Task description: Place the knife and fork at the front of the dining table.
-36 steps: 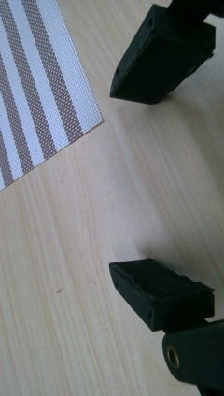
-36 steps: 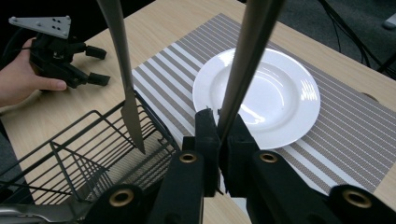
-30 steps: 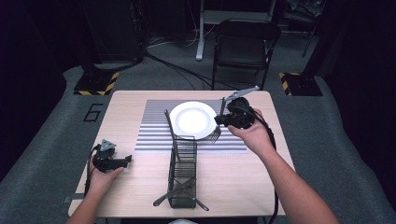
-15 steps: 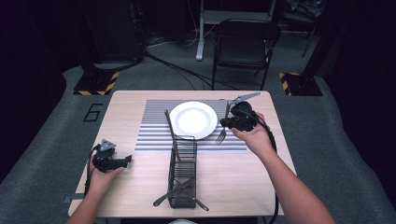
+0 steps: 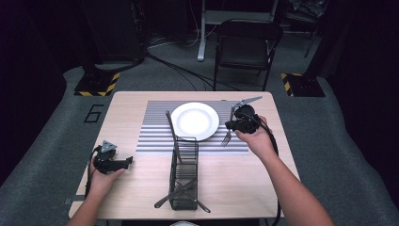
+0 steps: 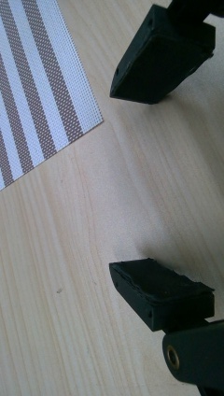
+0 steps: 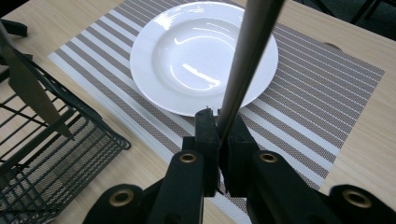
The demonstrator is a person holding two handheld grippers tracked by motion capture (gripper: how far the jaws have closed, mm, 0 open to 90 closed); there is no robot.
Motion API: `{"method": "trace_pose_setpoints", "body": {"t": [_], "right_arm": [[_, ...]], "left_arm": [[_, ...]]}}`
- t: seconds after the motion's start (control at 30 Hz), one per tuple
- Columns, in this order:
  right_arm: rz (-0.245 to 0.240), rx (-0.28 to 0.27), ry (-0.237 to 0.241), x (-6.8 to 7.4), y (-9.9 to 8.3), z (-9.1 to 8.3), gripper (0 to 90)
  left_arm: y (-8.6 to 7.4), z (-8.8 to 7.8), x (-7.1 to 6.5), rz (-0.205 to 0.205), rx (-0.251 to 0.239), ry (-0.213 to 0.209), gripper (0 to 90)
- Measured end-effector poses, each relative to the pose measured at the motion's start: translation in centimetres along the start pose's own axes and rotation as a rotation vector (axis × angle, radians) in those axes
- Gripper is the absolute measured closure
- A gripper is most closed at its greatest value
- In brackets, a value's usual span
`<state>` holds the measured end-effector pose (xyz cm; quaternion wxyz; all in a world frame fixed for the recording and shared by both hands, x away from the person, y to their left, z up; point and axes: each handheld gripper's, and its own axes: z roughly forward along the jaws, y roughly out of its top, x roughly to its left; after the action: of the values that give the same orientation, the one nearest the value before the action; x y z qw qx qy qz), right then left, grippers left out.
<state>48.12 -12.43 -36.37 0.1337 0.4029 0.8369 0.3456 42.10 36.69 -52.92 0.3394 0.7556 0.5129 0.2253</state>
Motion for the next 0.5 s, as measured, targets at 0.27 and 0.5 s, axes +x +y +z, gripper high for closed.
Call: {"method": "trace_pose_setpoints", "body": {"t": [0.27, 0.5], "right_arm": [[0.018, 0.003, -0.017, -0.5, -0.5, 0.9, 86.9], [0.011, 0.024, -0.026, -0.8, -1.1, 1.9, 86.9]], "left_arm": [[0.0, 0.0, 0.0, 0.001, 0.0, 0.0, 14.0], [0.0, 0.0, 0.0, 0.001, 0.001, 0.0, 14.0]]}}
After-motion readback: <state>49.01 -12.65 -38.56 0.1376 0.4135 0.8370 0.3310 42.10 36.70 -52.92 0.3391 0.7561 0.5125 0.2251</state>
